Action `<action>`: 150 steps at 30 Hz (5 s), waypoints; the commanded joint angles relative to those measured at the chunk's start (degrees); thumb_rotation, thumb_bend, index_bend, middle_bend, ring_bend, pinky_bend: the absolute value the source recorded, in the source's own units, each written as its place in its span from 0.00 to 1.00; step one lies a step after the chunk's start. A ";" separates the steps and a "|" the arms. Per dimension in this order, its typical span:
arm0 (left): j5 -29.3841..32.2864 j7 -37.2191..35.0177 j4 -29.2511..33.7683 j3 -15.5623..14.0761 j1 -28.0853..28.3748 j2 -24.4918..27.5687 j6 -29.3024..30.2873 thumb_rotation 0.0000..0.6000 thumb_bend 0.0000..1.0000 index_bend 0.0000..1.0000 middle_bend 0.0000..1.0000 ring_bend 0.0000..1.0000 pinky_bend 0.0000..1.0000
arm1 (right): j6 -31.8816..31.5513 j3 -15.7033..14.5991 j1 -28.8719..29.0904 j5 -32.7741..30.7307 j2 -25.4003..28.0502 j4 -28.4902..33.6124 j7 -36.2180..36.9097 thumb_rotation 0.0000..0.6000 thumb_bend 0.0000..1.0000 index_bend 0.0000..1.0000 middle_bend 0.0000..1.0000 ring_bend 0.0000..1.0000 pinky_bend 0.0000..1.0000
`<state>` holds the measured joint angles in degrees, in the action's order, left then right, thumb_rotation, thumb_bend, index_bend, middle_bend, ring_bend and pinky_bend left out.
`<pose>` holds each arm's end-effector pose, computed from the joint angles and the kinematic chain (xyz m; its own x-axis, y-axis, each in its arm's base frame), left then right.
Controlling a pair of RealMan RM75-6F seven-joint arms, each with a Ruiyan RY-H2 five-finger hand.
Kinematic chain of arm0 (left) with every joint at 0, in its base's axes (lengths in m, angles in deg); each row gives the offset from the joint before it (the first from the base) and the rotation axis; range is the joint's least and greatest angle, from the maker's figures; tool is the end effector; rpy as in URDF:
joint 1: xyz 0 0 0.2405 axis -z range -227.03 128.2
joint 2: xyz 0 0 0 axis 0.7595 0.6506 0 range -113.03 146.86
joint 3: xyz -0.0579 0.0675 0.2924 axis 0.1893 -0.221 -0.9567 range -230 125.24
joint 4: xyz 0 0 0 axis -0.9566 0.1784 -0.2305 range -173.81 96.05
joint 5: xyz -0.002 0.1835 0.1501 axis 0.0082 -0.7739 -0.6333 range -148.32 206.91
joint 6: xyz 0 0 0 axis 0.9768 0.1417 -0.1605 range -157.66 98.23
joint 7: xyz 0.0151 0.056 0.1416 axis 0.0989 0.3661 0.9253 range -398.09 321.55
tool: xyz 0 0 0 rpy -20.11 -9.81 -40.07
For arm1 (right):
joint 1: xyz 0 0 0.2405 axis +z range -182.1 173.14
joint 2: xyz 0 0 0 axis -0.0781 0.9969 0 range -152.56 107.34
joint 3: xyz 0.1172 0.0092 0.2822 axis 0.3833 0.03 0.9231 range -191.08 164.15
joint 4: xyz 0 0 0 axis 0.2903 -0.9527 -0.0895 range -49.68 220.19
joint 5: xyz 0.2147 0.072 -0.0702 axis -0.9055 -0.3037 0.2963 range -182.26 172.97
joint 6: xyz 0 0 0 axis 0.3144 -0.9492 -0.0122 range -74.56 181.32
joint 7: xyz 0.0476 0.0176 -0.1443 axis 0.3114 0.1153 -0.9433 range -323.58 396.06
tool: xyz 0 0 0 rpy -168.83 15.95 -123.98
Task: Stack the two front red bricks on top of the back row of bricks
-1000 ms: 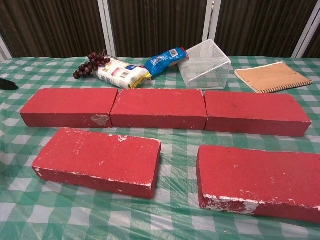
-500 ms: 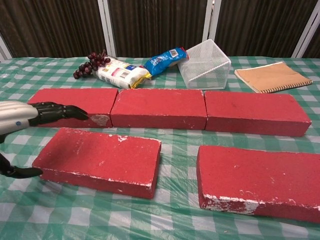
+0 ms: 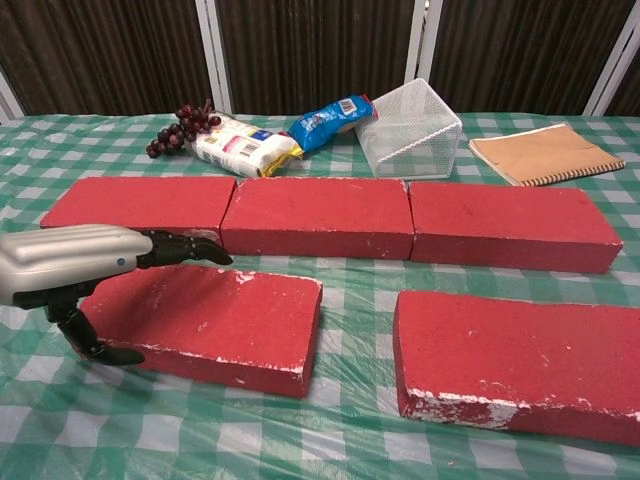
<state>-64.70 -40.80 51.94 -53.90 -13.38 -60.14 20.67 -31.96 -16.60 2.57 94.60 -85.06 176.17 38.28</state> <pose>-0.2279 0.3001 -0.0229 0.5153 0.4396 0.7357 0.7718 -0.6112 -0.1754 -0.3450 -0.1804 0.1410 0.4380 -0.0869 0.8947 -0.8761 -0.2641 0.4033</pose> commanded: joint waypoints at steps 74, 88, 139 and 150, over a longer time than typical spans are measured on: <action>16.61 -1.03 -22.25 11.24 14.30 -7.77 -6.72 1.00 0.26 0.00 0.48 0.51 0.70 | 6.23 2.03 1.92 -6.36 -1.46 0.91 -4.80 0.89 0.15 0.00 0.00 0.00 0.00; 18.13 -0.61 -22.68 10.59 14.95 -8.63 -7.77 1.00 0.26 0.00 0.33 0.28 0.44 | 6.38 2.05 2.08 -6.57 -1.39 0.92 -4.65 0.89 0.15 0.00 0.00 0.00 0.00; 19.12 -3.09 -22.22 9.72 15.50 -8.24 -9.09 1.00 0.22 0.00 0.00 0.00 0.09 | 5.78 2.01 1.89 -6.55 -1.38 1.01 -4.83 0.89 0.16 0.00 0.00 0.00 0.00; 15.87 -2.45 -18.01 9.05 13.65 -5.87 -3.59 1.00 0.22 0.00 0.00 0.00 0.09 | 5.68 1.67 2.08 -5.50 -1.42 0.97 -3.92 0.88 0.15 0.00 0.00 0.00 0.00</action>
<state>-47.44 -43.89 32.02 -44.48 1.18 -67.12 14.83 -26.28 -14.76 4.54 88.69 -86.50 177.18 33.91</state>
